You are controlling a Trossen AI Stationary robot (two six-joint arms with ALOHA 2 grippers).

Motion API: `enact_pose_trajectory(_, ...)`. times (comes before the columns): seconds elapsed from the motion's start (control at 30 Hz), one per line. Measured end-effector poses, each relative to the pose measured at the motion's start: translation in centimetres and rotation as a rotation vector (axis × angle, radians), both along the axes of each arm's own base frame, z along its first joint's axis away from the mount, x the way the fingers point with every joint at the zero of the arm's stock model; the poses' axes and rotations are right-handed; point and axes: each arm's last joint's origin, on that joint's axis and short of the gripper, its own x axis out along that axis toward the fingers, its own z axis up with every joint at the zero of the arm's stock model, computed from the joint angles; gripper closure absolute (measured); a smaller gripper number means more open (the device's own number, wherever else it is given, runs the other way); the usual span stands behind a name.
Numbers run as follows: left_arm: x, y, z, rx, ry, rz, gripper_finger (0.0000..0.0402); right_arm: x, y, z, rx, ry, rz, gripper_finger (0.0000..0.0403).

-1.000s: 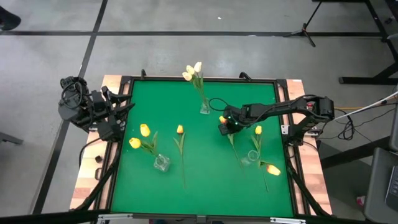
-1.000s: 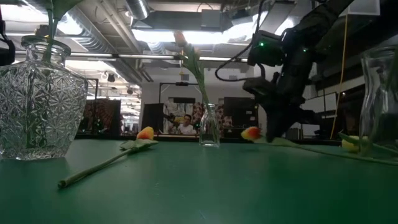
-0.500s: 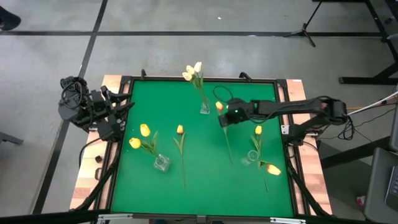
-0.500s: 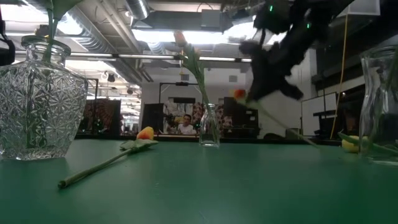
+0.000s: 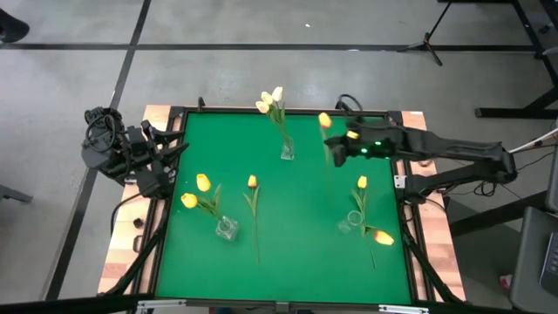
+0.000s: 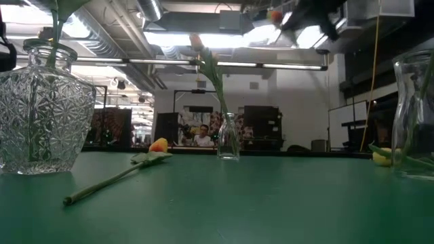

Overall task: Sort flowers into vase by color
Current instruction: Put the right red-yellow tulip into the bottom right transparent vase

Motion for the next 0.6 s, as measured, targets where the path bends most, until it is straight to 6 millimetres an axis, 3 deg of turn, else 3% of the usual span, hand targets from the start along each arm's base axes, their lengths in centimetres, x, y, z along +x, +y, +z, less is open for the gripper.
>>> enact_pose_trajectory(0.33, 0.0, 0.0, 0.0, 0.000, -0.001, 0.006, 0.0206, -5.6, 3.3, 4.1, -0.122, -0.109, 0.015, 0.0398)
enact_pose_trajectory(0.6, 0.0, 0.1, 0.0, 0.001, -0.002, 0.030, 0.0205, -7.6, 5.1, 4.4, -0.158, -0.110, 0.114, 0.0397)
